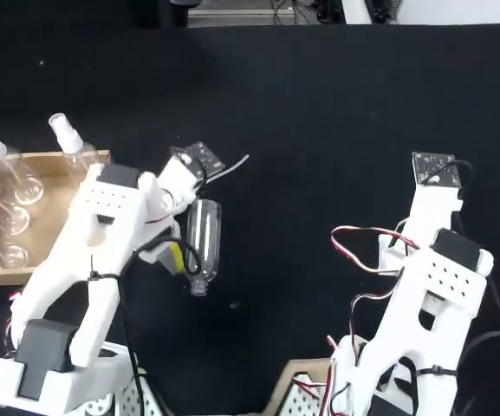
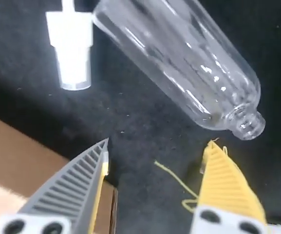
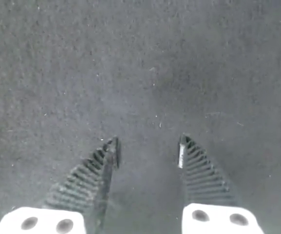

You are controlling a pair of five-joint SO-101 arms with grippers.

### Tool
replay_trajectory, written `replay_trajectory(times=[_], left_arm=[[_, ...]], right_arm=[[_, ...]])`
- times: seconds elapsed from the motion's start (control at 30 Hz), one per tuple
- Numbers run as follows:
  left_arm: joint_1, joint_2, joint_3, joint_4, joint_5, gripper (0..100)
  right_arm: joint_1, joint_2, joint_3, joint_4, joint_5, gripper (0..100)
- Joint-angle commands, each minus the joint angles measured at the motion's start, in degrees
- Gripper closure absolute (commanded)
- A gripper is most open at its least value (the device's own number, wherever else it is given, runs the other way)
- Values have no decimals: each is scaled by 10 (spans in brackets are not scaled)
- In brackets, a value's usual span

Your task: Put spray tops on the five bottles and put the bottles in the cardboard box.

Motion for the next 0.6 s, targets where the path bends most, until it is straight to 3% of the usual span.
replay_trajectory(times=[0.0, 0.3, 0.43, 0.57], left_arm=[[48, -3, 24, -60, 47, 718], [217, -3, 39, -182, 214, 718], [243, -3, 38, -240, 263, 717], [238, -4, 4, -182, 235, 717]], right_arm=[[4, -24, -7, -8, 4, 828], [9, -24, -7, -11, 4, 828], [20, -24, -6, -11, 4, 828], [57, -21, -12, -19, 29, 828]])
